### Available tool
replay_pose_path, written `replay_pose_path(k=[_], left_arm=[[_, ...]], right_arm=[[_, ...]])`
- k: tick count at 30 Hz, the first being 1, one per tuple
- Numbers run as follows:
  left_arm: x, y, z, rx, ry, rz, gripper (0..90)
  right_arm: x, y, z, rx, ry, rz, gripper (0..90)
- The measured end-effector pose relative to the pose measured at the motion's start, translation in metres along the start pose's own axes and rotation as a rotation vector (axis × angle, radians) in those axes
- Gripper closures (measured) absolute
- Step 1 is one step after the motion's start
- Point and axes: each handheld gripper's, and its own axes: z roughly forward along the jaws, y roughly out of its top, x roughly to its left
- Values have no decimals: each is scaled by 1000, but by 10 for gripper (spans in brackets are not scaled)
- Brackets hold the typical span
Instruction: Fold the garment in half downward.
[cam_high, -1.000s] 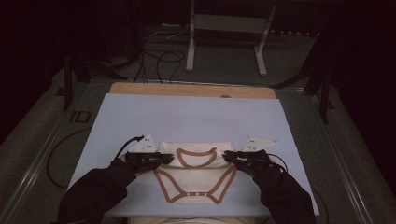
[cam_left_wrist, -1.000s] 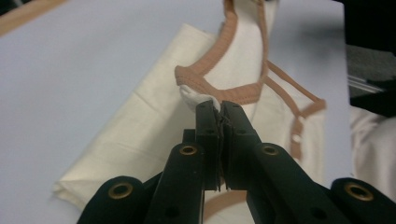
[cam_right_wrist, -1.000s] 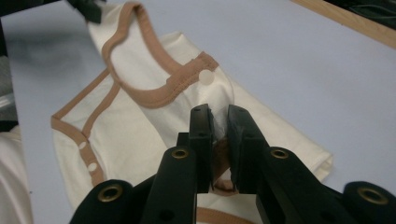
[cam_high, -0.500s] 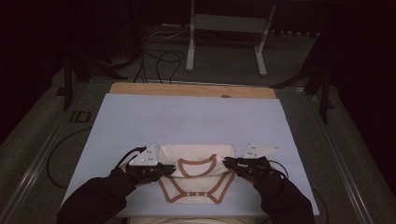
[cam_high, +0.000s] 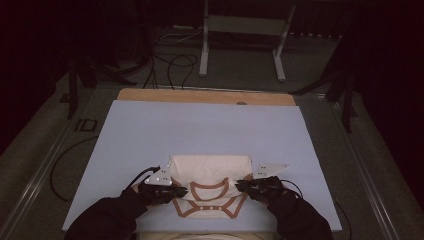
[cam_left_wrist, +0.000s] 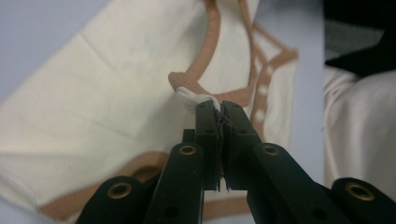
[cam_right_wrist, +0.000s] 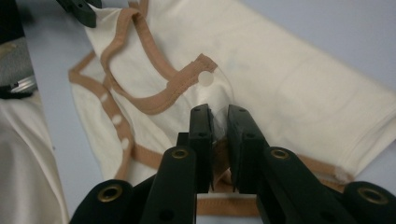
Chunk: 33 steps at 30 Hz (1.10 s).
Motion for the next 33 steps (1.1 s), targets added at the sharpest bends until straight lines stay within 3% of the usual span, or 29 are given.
replay_pose_path(k=[4, 6, 7, 8, 9, 10, 11, 15, 16, 19, 23, 26, 30, 33], left_arm=[[2, -7, 5, 34, 20, -33, 822], [5, -9, 5, 36, 25, -50, 706], [6, -9, 5, 38, 38, -54, 706], [6, -9, 5, 38, 38, -54, 609], [9, -8, 3, 24, 43, -68, 609], [11, -5, 0, 6, 19, -84, 519], [11, -5, 0, 6, 19, -84, 509], [12, 3, -1, -3, -10, -91, 508], [12, 5, 3, 8, -42, -89, 509], [12, 7, 9, 21, -44, -89, 511], [16, 10, 19, 44, -60, -108, 639], [19, 12, 26, 71, -65, -114, 689], [21, 10, 31, 88, -56, -130, 782], [21, 9, 33, 102, -58, -130, 805]], right_arm=[[-3, -7, 6, 24, 12, 19, 803], [-7, -9, 8, 30, 23, 34, 777], [-8, -9, 9, 34, 31, 39, 720], [-8, -9, 9, 34, 31, 39, 720], [-9, -9, 9, 27, 33, 40, 617], [-14, -8, 9, 4, 24, 41, 546], [-14, -8, 9, 4, 24, 41, 546], [-19, -2, 10, -21, 35, 35, 536], [-19, 1, 14, -10, 55, 35, 538], [-20, 3, 19, 5, 71, 27, 556], [-22, 3, 31, 44, 99, 35, 617], [-24, 1, 37, 82, 118, 40, 678], [-27, -2, 40, 114, 131, 57, 708], [-26, -4, 43, 141, 141, 52, 719]])
